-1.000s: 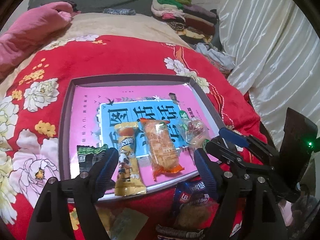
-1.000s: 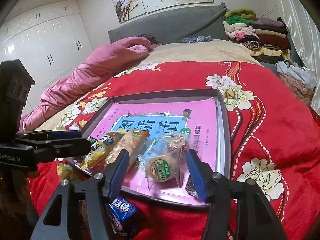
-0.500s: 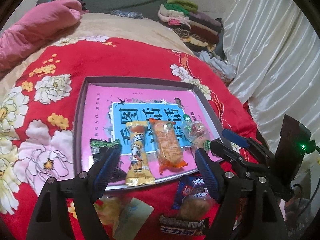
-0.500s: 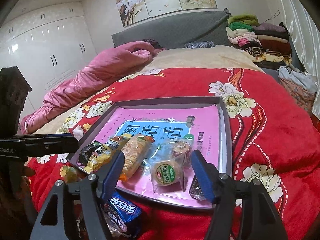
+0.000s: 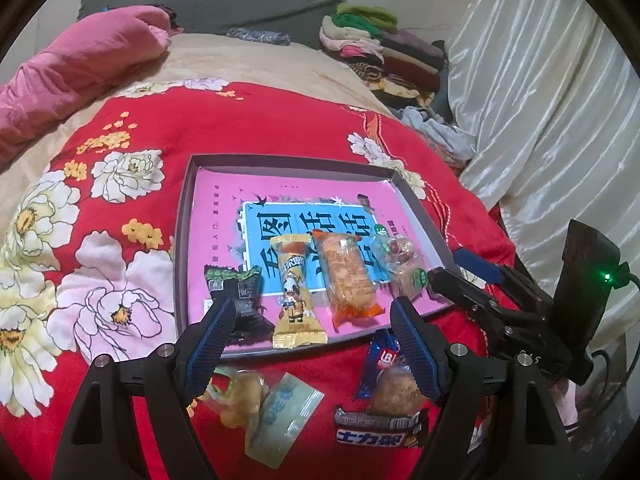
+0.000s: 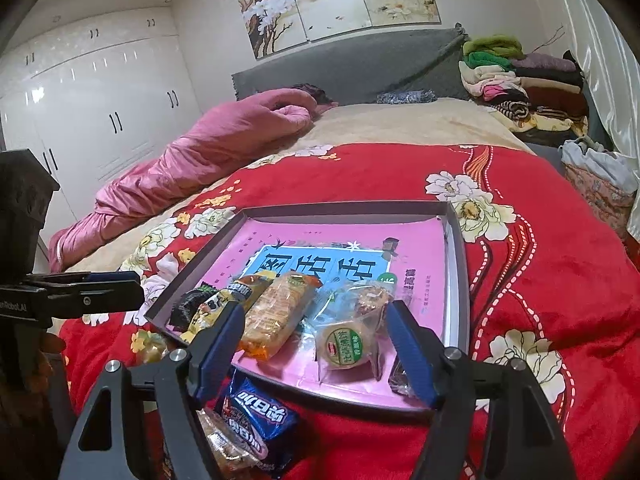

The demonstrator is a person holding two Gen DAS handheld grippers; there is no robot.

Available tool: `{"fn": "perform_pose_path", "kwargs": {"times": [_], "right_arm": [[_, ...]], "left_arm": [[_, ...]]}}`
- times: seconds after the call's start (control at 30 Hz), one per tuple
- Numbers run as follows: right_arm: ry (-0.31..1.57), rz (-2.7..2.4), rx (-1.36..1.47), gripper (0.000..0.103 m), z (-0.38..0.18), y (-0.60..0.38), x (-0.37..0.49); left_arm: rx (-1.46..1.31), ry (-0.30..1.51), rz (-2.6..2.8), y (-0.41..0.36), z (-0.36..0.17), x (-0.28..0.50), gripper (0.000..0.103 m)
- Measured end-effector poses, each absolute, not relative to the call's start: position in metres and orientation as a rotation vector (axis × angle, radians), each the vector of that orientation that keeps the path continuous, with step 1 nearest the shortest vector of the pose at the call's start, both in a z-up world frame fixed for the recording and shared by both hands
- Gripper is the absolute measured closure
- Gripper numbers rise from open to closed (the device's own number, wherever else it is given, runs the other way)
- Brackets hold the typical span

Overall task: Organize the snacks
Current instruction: 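Withdraw both open tools from the tray back toward the snack pile, then grasp the dark chocolate bar with the left tool while the right tool grasps the clear cookie bag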

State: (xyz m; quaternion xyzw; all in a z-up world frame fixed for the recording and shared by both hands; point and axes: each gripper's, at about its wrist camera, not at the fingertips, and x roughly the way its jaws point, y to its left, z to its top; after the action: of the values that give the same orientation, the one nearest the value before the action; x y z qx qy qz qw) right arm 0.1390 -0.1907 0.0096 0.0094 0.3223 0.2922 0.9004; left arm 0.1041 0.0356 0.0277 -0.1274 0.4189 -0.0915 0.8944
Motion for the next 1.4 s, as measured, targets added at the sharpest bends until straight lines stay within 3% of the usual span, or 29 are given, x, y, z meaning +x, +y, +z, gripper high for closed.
{"fn": "perform_pose_path", "kwargs": {"times": [1.4], "right_arm": [[0.707,0.617,0.009,0.026,0.01,-0.185,0.089]], "left_arm": [[-0.087,0.915,-0.32,0.005,0.005,0.054,0.022]]}}
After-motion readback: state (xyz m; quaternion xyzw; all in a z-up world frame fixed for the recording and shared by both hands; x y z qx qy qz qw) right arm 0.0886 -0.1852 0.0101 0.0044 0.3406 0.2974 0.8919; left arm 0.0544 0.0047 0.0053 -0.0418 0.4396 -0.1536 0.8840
